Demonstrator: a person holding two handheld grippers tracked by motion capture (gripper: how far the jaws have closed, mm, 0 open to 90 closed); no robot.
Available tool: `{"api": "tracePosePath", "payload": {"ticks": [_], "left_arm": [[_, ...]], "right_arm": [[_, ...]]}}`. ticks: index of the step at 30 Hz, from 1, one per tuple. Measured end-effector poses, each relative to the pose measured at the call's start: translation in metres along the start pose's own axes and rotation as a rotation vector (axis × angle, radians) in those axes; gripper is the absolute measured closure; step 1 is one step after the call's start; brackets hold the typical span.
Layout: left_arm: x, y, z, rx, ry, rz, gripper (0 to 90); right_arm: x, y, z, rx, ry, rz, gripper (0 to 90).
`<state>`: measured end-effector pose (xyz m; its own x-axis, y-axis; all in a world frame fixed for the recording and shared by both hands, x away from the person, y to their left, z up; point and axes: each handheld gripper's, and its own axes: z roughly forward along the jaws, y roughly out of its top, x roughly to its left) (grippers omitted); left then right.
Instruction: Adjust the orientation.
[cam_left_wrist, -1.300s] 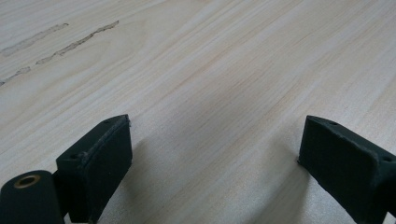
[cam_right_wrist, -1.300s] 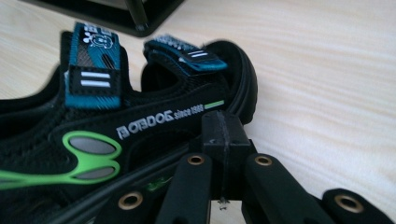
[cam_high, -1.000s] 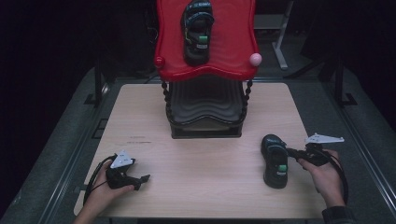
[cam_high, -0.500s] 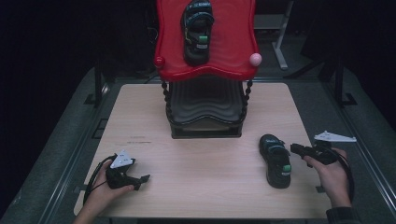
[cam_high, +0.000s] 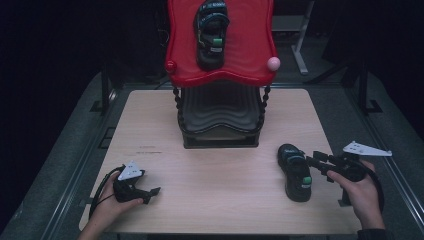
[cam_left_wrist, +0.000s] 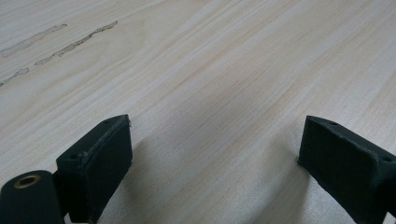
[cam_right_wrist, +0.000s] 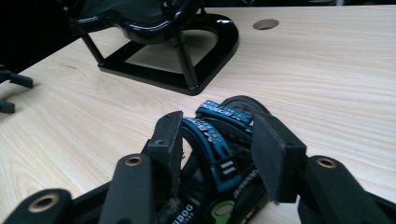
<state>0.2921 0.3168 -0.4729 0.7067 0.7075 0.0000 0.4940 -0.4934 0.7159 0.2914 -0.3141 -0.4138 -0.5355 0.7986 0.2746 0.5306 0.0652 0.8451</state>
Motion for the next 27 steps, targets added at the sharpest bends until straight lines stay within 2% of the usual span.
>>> {"api": "tracePosePath", "payload": {"ticks": [7,19,24,27], "left_arm": [[0.0,0.0,0.0,0.0,-0.001,0.0,8.9],[0.0,0.0,0.0,0.0,-0.001,0.001,9.0],[0.0,0.0,0.0,0.0,-0.001,0.0,9.0],[0.0,0.0,0.0,0.0,-0.001,0.0,8.9]], "right_arm": [[0.0,-0.004,0.013,0.029,0.02,-0.016,47.8],[-0.003,-0.013,0.028,0.066,0.045,-0.044,46.4],[-0.004,-0.012,0.034,0.072,0.044,-0.049,48.3],[-0.005,-0.012,0.037,0.075,0.058,-0.053,54.9]]}}
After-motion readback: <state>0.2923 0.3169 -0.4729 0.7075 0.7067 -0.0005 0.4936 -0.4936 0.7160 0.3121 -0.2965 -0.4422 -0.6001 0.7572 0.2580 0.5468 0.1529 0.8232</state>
